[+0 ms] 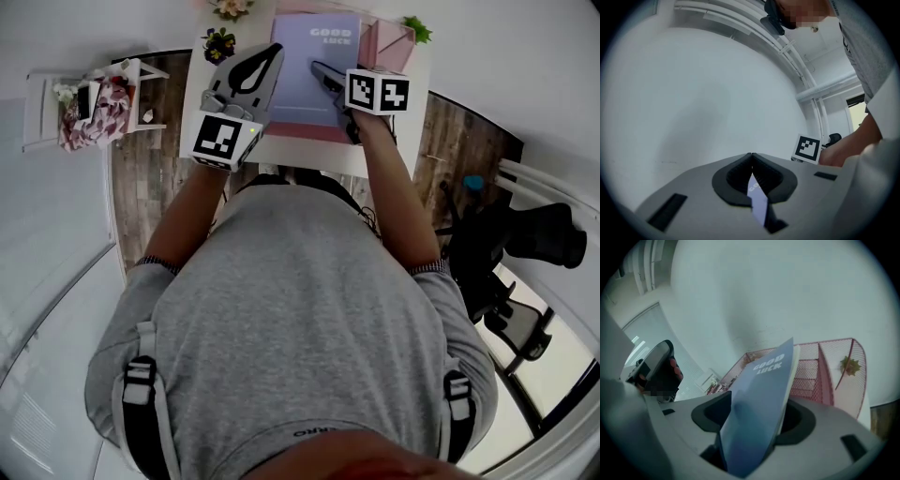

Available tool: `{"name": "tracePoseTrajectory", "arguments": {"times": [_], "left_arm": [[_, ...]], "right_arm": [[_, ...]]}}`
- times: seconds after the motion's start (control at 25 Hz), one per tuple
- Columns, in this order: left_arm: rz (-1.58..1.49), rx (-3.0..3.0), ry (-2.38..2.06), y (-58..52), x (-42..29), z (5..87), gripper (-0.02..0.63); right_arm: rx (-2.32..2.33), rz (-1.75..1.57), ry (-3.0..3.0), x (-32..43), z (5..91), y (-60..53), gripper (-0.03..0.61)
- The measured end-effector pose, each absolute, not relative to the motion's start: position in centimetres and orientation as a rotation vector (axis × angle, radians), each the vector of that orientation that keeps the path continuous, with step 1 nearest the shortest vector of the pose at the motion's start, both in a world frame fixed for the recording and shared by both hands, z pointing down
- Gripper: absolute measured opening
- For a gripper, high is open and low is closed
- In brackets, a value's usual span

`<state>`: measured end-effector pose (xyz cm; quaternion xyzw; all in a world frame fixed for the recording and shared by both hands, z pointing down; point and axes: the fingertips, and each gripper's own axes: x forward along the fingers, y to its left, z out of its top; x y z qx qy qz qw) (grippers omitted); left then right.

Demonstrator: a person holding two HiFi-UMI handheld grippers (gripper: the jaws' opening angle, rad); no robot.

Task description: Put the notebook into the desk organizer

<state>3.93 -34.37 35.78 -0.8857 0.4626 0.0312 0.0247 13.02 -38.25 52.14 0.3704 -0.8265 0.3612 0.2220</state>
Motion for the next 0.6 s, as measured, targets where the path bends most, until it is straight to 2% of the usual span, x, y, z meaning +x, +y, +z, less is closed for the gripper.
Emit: {"name": "tracePoseTrajectory", "arguments": {"times": [0.6], "left_arm": [[0.018, -2.771, 1.421, -37.0, 5.6, 37.4, 0.018]], "right_arm": [[1.227, 0.797, -2.189, 13.7, 52.4, -38.8, 0.347]]}}
